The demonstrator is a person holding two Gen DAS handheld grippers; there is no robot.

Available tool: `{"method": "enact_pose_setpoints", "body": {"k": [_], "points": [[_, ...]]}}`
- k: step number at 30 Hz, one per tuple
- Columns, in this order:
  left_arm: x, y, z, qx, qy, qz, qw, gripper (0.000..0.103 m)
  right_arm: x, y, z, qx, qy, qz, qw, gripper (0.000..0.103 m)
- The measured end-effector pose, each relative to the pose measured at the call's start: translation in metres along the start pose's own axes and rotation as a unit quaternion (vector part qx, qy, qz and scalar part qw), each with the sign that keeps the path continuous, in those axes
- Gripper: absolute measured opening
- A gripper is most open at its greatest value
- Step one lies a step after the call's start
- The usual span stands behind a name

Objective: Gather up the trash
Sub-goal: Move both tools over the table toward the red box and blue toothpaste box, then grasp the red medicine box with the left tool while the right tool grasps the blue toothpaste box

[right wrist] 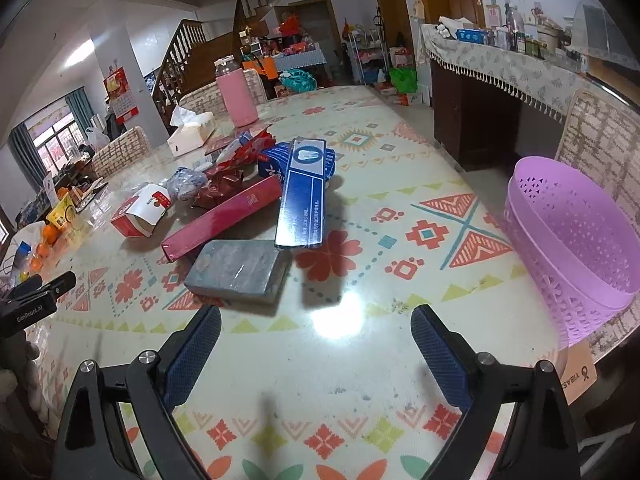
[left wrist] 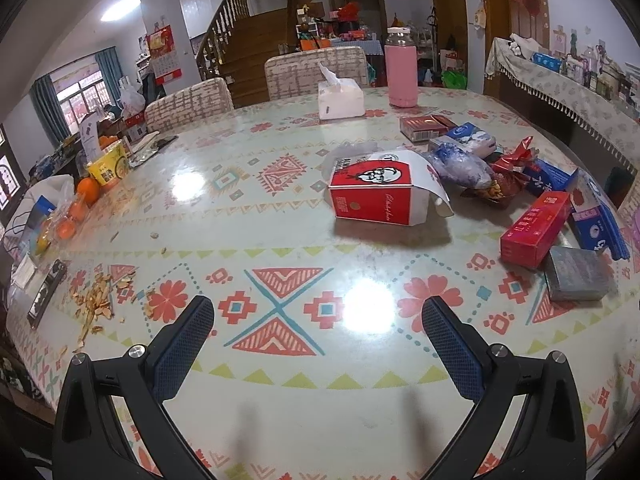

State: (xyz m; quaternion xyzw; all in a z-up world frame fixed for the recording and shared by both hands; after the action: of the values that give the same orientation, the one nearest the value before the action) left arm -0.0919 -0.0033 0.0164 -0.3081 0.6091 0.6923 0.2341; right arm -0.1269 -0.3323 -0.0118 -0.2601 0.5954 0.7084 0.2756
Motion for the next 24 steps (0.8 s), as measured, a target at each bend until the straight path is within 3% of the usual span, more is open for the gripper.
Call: {"method": "enact_pose_setpoints", "body": {"k": [8,13,16,22,23,24], "points": [[-0.015,0.002,-0.032,0.084,-0.021,0.010,0.9962,0.103,-0.034,-0.003,-0.006,0.001,0.008,-0.019,1.000,0.098],[-0.035,-0.001,-0.074,0.154,-0.058,0.013,0.9863,0.103,-0.070,-0.019,0.000,0.010,0.029,-0.033,0.999,0.098],[-0.045,-0.015,-0.105,0.186,-0.081,0.038,0.9784,0.103,-0.081,-0.042,0.002,0.011,0.036,-0.020,0.999,0.093],[-0.051,-0.049,-0.159,0.241,-0.114,0.090,0.9597,0.103,-0.084,-0.084,-0.003,0.000,0.019,0.020,1.000,0.062],[-0.050,-0.055,-0.165,0.244,-0.118,0.097,0.9575,0.103,-0.083,-0.088,-0.006,-0.008,0.012,0.026,1.000,0.041],[-0.049,-0.060,-0.171,0.248,-0.123,0.106,0.9550,0.103,-0.082,-0.091,-0.008,-0.018,0.003,0.034,0.999,0.035]]}}
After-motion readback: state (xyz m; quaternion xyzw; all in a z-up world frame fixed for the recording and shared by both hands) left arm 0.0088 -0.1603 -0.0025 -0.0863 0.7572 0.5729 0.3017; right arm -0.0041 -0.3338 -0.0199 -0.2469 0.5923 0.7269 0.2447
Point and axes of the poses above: each gripper's, at about its wrist camera, not at the fingertips, and y roughly against the way its jaws point, z to its left, x to its underside, the point moved 6 cm from there along -y, roughly the way its jaws point, and after that the axes turned 6 degrees about y, right-handed, at the moved point
